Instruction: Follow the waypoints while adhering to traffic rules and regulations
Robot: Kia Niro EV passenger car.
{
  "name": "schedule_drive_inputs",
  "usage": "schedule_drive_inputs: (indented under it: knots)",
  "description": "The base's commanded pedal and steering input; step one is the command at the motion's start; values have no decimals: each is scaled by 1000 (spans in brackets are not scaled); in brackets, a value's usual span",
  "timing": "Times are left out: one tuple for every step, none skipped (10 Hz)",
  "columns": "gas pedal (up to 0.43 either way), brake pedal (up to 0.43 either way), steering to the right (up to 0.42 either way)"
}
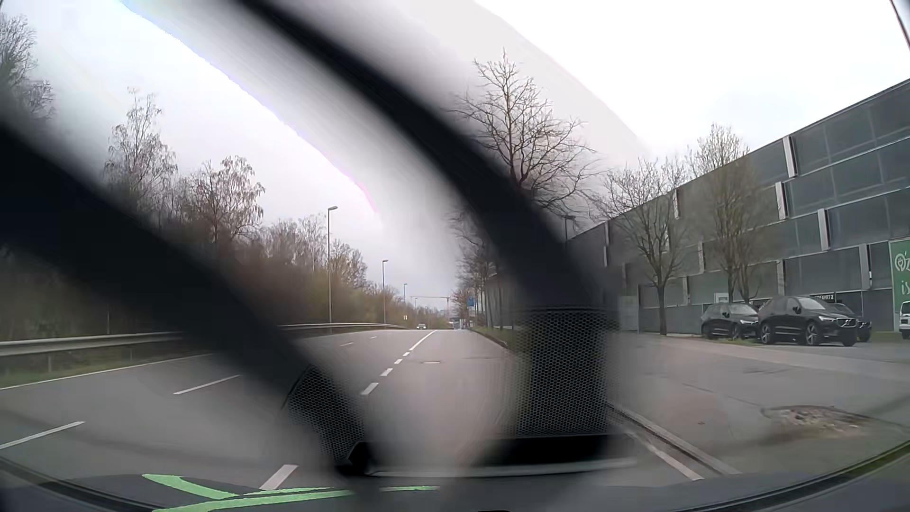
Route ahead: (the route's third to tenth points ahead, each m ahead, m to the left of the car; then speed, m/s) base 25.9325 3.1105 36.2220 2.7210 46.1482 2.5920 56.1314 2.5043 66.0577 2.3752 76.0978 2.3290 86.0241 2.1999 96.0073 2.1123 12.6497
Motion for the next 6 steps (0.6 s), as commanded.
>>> schedule_drive_inputs:
  knots:
    - [370, 0, -5]
    - [370, 0, -5]
    - [370, 0, -5]
    - [350, 0, -5]
    - [331, 0, -5]
    - [331, 0, -5]
